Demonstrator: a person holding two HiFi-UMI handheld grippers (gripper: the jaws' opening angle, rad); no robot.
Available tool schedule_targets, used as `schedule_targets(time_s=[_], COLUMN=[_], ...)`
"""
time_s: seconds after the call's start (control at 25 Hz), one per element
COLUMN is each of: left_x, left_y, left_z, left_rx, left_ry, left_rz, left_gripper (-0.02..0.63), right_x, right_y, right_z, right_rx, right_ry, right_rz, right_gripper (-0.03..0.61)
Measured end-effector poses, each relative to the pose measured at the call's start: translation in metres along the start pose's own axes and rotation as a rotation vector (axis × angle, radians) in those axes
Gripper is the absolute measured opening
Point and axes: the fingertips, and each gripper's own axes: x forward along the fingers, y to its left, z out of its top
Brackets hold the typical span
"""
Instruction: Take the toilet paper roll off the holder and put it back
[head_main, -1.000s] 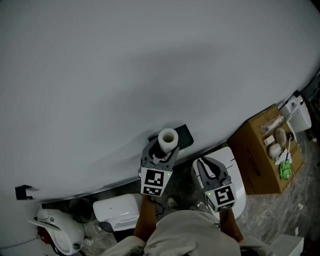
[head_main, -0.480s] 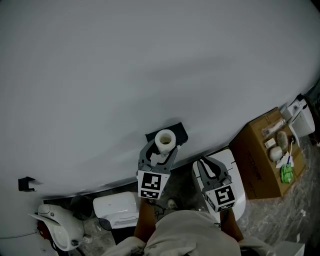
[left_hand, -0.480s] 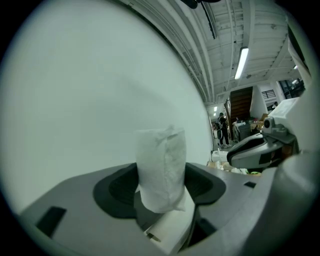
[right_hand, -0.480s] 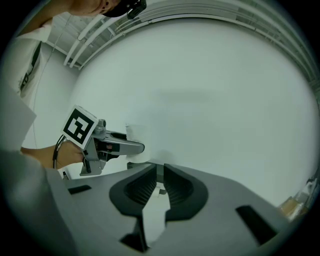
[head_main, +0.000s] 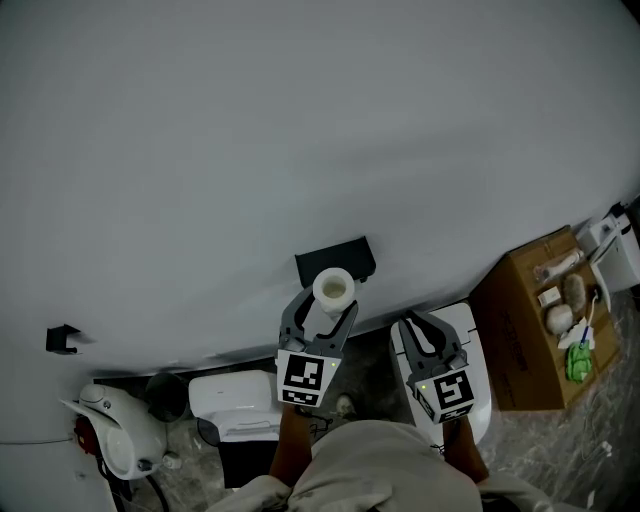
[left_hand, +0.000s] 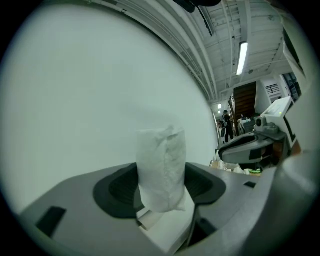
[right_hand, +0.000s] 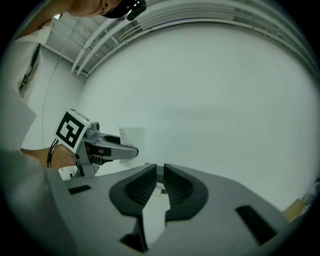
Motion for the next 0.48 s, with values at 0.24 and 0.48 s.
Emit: schedule_targets(time_s=[0.24,0.48], left_x=[-0.014,-0.027], left_y=[-0.019,-0.032], left_z=[-0.003,-0.009], left_rx=[-0.009,-0.033], left_ry=[0.003,0.008], left_rz=[0.031,0.056], left_gripper=[0.292,0.292], right_x=[-0.014,-0.018], right_y=[-0.004,-0.005], right_z=[-0.001,-0.007], right_rx=[0.006,0.016], right_ry=[-0.015,-0.009], right_rz=[0.030,0.058], right_gripper=[0.040,0.040])
